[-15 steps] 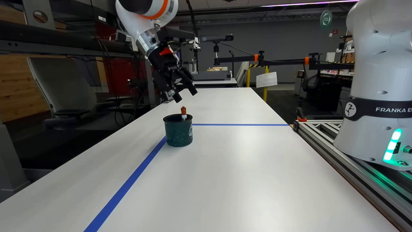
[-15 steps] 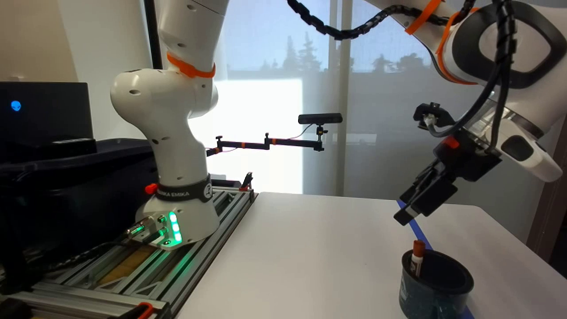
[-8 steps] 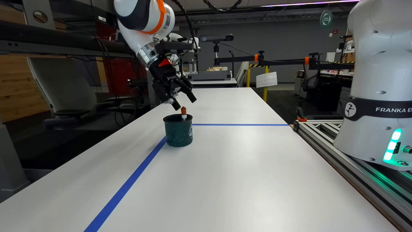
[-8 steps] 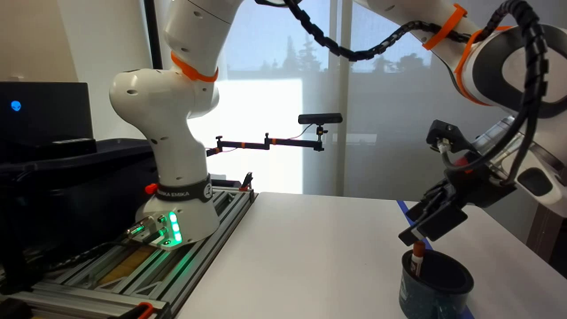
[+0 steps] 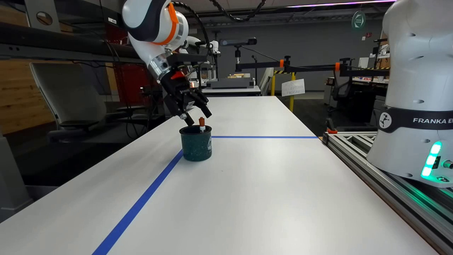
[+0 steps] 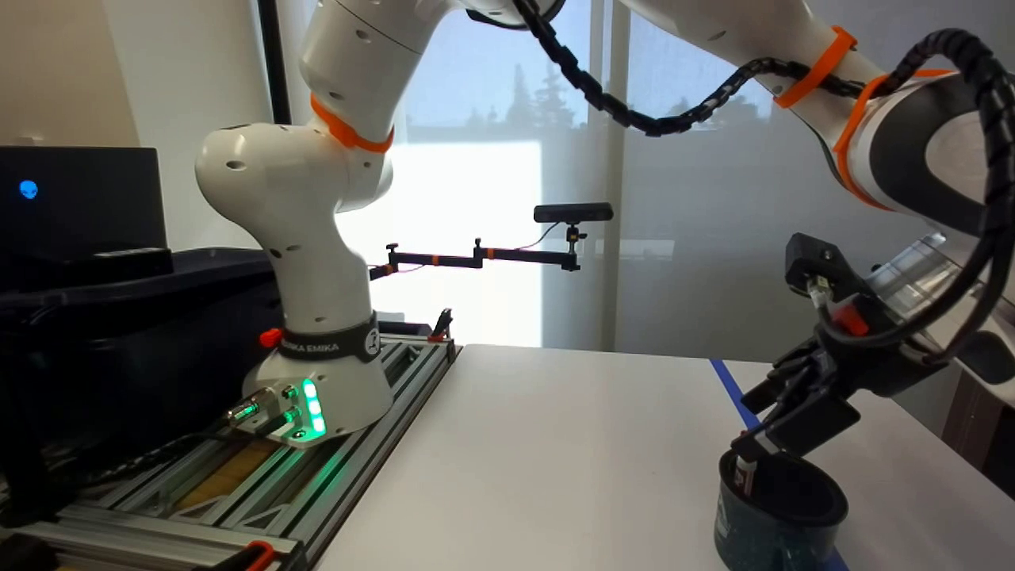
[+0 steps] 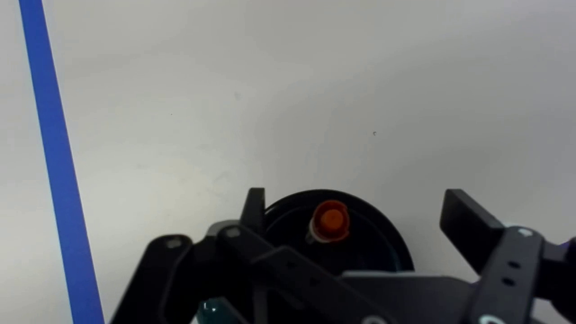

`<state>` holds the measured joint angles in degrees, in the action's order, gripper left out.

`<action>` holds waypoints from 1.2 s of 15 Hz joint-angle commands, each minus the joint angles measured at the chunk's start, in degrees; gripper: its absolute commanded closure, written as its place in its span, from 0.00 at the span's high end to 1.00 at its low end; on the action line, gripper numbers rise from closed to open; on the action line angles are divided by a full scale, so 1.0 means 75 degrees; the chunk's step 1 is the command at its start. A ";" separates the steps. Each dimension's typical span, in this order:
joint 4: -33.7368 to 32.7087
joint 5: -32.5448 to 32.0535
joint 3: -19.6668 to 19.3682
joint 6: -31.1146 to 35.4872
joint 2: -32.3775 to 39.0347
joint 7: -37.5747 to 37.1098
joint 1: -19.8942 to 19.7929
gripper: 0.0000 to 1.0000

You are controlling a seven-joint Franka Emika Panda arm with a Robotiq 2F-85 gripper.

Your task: Remove the marker from the mug

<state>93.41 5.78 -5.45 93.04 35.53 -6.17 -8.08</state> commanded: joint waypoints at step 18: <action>-0.0483 0.0232 0.0073 -0.0323 0.0374 0.0383 -0.0190 0.05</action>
<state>91.41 6.02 -5.32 92.71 37.82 -4.26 -8.76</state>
